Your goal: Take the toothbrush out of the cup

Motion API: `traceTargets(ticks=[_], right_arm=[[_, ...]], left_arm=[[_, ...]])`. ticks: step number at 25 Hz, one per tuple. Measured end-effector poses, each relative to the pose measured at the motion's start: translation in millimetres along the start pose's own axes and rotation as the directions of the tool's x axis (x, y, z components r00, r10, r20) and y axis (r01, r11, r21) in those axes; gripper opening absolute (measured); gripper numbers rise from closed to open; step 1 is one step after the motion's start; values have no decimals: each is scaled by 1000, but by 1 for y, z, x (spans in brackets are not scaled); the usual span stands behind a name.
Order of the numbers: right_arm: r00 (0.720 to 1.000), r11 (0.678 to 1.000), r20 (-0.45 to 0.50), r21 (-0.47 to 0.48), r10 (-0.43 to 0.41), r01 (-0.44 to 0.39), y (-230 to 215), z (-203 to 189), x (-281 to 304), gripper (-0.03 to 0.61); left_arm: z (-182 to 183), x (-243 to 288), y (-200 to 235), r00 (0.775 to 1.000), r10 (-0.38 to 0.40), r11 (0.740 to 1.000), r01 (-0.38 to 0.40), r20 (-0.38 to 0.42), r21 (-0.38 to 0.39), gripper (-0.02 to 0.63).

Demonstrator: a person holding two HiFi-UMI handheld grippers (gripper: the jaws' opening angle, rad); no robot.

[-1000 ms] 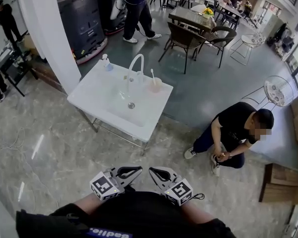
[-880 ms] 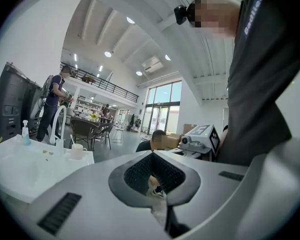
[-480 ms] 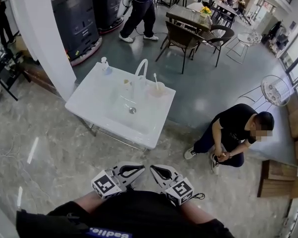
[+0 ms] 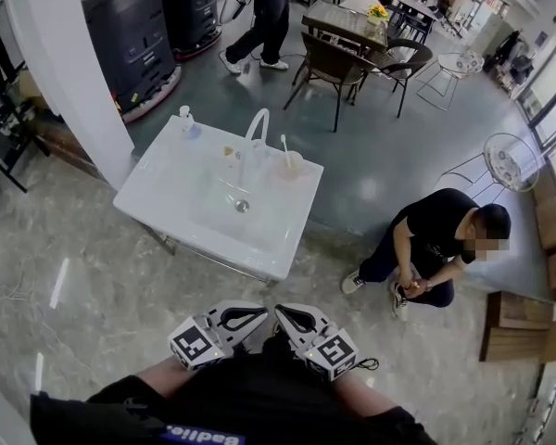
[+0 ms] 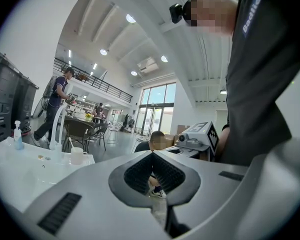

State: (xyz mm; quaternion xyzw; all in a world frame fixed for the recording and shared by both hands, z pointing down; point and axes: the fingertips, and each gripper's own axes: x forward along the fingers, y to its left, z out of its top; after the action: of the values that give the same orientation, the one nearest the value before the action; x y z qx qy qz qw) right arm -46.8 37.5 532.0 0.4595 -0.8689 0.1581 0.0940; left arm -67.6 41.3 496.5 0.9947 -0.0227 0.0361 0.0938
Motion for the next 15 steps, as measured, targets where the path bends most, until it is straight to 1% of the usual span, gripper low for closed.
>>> traceTargets(ticks=[5, 9, 12, 15], right_arm=[[1000, 1000, 7, 4, 19, -19, -25, -6, -2, 6], [999, 999, 6, 2, 42, -42, -50, 7, -3, 6], [998, 998, 13, -3, 62, -62, -67, 16, 0, 6], [996, 997, 18, -4, 82, -82, -81, 17, 3, 6]], left_arm=[[1, 17, 12, 1000, 26, 1000, -26, -15, -2, 9], [10, 33, 30, 994, 88, 996, -88, -58, 2, 9], [21, 46, 42, 993, 109, 994, -108, -46, 10, 9], [21, 59, 48, 995, 101, 995, -101, -17, 0, 9]])
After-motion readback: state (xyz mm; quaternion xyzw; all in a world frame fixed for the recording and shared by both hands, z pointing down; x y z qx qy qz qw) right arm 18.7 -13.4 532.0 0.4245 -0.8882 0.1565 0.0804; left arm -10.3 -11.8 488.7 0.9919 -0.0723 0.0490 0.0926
